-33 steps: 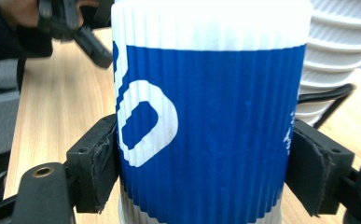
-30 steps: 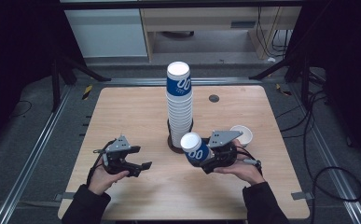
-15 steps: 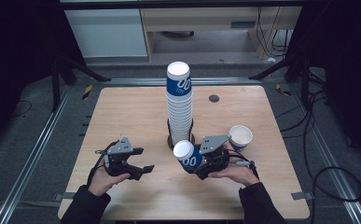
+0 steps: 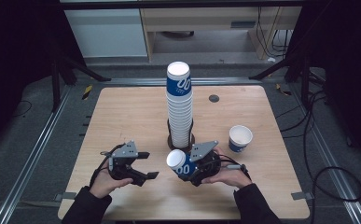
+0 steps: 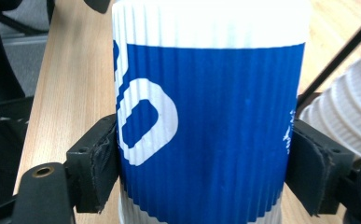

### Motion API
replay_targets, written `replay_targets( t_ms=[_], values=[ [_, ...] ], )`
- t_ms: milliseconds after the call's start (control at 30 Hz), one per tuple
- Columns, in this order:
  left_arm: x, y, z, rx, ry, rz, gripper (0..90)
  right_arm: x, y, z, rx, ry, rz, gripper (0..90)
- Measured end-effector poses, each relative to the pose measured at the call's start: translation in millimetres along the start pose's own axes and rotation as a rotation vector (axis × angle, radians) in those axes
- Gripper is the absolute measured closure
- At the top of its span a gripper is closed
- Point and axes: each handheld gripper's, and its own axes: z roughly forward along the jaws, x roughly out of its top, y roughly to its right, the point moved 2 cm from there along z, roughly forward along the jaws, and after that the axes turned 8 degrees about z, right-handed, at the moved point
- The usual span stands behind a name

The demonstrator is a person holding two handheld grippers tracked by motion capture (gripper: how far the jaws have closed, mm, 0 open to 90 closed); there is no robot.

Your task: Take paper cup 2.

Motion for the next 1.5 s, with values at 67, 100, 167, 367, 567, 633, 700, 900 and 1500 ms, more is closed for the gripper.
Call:
replay_targets(
  t_ms=[67, 100, 167, 367, 567, 633, 700, 900, 1500],
  values=[
    [1.5, 2.9, 2.4, -0.009, -0.006, 0.013, 17.2, -0.1, -1.7, 3.5, 0.007, -0.009, -0.01, 20.9],
    [2.0, 4.4, 3.6, -0.012, -0.01, 0.017, 17.2, 0.1, -2.4, 4.9, 0.008, -0.013, -0.013, 20.9],
    [2.8, 7.0, 5.8, -0.023, -0.015, 0.025, 17.2, 0.3, -4.2, 7.2, 0.016, -0.017, -0.021, 20.9],
    [4.8, 11.7, 12.5, -0.044, -0.027, 0.04, 17.1, 0.2, -7.4, 13.0, 0.024, -0.035, -0.041, 20.9],
    [5.3, 15.0, 19.2, -0.064, -0.041, 0.047, 17.0, -0.6, -10.4, 17.8, 0.029, -0.059, -0.059, 20.9],
    [5.9, 15.8, 20.5, -0.068, -0.045, 0.051, 16.9, -0.6, -11.2, 19.9, 0.033, -0.068, -0.07, 20.9],
    [6.0, 16.5, 21.6, -0.075, -0.045, 0.051, 16.9, -0.5, -12.9, 22.0, 0.039, -0.076, -0.071, 21.0],
    [4.9, 16.7, 22.6, -0.092, -0.041, 0.049, 16.9, 1.4, -16.3, 24.1, 0.046, -0.084, -0.08, 21.0],
    [6.5, 23.5, 29.9, -0.126, -0.075, 0.079, 18.8, 3.4, -28.0, 37.8, 0.076, -0.121, -0.122, 21.0]
  ],
)
